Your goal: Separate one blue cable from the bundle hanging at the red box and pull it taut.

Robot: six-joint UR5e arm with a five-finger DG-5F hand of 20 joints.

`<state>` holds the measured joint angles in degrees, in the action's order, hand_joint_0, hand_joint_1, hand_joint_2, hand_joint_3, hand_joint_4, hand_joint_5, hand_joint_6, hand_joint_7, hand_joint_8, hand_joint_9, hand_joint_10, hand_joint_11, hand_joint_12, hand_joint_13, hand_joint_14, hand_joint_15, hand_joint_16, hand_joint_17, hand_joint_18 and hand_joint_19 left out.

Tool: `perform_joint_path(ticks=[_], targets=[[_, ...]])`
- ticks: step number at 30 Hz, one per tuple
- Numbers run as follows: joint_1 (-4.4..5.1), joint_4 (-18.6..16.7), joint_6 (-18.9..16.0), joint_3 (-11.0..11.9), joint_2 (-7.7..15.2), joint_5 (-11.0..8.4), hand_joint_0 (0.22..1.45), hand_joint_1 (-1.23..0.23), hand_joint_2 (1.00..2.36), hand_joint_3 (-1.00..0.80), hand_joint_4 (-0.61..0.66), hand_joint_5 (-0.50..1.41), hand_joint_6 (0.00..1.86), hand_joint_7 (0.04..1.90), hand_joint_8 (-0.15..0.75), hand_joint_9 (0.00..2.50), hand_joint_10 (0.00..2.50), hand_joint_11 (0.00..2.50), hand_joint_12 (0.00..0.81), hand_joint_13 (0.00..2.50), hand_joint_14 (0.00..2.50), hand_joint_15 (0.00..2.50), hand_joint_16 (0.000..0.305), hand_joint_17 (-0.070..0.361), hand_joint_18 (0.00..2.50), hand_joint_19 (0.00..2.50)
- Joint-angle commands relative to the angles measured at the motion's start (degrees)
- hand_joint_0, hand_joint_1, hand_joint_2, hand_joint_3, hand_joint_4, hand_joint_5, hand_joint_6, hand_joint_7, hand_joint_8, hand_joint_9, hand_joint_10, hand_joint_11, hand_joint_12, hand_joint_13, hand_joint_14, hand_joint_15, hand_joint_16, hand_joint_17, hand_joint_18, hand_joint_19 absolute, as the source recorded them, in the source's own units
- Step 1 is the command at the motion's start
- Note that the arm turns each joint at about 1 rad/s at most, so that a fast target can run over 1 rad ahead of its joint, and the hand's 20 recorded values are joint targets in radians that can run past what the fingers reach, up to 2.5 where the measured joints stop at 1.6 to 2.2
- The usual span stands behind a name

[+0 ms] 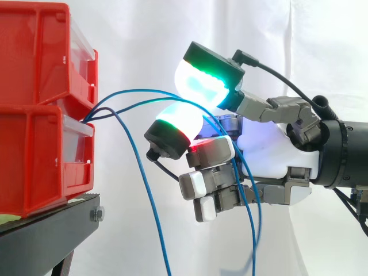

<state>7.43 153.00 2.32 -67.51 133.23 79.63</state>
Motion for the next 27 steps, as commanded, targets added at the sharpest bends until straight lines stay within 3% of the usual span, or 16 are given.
perform_joint_path(ticks=[1,5,11,14,16,19,21,24,27], targets=[[0.04,0.0,0.2,0.0,0.0,0.00,0.70,-0.86,1.00,-0.50,0.07,-0.17,0.95,1.05,0.354,1.11,0.01,1.20,0.362,1.00,0.02,0.69,0.044,0.098,0.88,0.68],[0.04,-0.1,0.4,0.0,0.0,0.00,0.66,-0.87,1.00,-0.50,0.10,-0.15,0.94,1.07,0.358,1.12,0.01,1.19,0.358,1.00,0.02,0.69,0.043,0.097,0.88,0.70],[0.04,-0.1,0.4,0.0,-0.1,0.00,0.49,-0.88,1.00,-0.50,0.11,-0.14,0.93,1.01,0.383,1.13,0.01,1.16,0.385,1.00,0.02,0.68,0.049,0.110,0.91,0.69],[-0.04,0.3,0.3,0.0,0.0,0.00,0.48,-0.88,1.00,-0.50,0.14,-0.15,0.91,0.98,0.387,1.13,0.01,1.15,0.388,1.00,0.02,0.68,0.049,0.111,0.91,0.67],[-0.04,0.0,0.4,0.0,0.0,0.00,0.49,-0.82,1.00,-0.50,0.15,-0.15,0.89,0.95,0.380,1.12,0.01,1.13,0.386,0.99,0.02,0.67,0.049,0.111,0.89,0.68],[-0.04,-0.1,0.4,0.0,0.0,0.00,0.52,-0.54,1.00,-0.50,0.14,-0.15,0.87,0.96,0.386,1.15,0.01,1.11,0.385,0.99,0.02,0.67,0.049,0.110,0.89,0.70],[-0.04,-0.4,0.5,0.0,0.0,0.00,0.56,-0.43,1.00,-0.50,0.13,-0.14,0.87,0.98,0.373,1.16,0.01,1.09,0.369,0.99,0.02,0.67,0.046,0.104,0.88,0.72],[0.04,-0.4,0.5,0.0,0.0,0.00,0.60,-0.35,1.00,-0.50,0.10,-0.14,0.86,0.99,0.369,1.18,0.02,1.08,0.367,1.00,0.02,0.68,0.045,0.102,0.87,0.75],[-0.04,-0.1,0.5,0.0,0.0,0.00,0.62,-0.42,1.00,-0.47,0.11,-0.14,0.86,1.01,0.373,1.19,0.02,1.08,0.377,1.01,0.02,0.68,0.046,0.104,0.87,0.74]])
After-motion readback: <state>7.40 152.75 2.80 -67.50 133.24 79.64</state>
